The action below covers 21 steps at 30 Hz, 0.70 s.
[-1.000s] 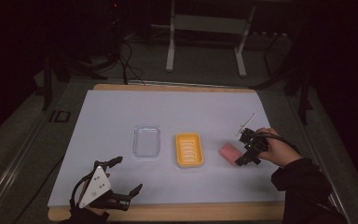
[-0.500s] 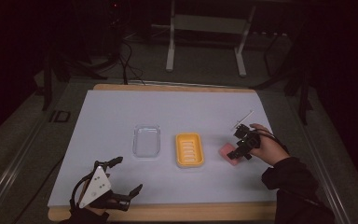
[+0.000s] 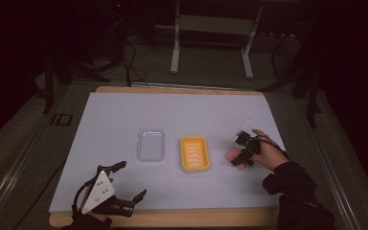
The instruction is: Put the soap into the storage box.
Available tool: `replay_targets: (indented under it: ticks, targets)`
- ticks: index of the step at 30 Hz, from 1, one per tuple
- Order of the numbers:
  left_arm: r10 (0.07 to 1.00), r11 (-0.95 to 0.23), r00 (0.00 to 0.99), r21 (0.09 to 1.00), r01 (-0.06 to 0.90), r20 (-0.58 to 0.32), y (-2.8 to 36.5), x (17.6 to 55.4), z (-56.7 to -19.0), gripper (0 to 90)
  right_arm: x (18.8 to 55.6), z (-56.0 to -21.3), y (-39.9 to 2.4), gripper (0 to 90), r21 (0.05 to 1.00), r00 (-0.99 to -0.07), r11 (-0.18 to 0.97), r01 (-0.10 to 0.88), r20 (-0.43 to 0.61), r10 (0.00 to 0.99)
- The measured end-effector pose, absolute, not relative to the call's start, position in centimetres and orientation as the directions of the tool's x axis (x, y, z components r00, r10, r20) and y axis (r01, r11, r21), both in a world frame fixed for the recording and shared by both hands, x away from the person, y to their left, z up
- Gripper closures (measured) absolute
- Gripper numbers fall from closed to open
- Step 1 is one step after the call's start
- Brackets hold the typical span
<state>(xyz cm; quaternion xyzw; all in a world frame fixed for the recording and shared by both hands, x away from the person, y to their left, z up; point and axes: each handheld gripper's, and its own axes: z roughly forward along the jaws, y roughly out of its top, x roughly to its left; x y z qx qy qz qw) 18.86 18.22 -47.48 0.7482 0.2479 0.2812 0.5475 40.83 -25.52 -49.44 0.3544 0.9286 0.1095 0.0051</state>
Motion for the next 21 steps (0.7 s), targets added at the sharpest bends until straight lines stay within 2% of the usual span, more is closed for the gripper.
replay_targets:
  ticks: [6,11,13,17,21]
  targets:
    - [0.677,-0.277,0.721,0.959,0.064,0.148,18.2,18.8,-47.5,0.6,40.8,-49.9,-25.0,34.6,0.173,-0.746,0.729,0.662,0.052,0.664]
    - [0.677,-0.281,0.72,0.958,0.062,0.152,18.2,18.8,-47.5,0.6,40.6,-49.9,-24.4,37.6,0.142,-0.74,0.733,0.666,-0.004,0.673]
    - [0.679,-0.279,0.718,0.958,0.061,0.152,18.2,18.8,-47.5,0.6,40.6,-49.8,-24.1,37.8,0.133,-0.683,0.677,0.723,-0.002,0.73]
    - [0.679,-0.279,0.718,0.958,0.062,0.151,18.2,18.8,-47.5,0.7,40.5,-49.6,-24.1,37.8,0.131,-0.63,0.623,0.771,0.01,0.777]
    - [0.678,-0.281,0.719,0.958,0.061,0.153,18.2,18.8,-47.5,0.6,39.9,-48.3,-24.0,37.9,0.16,-0.494,0.487,0.859,0.0,0.87]
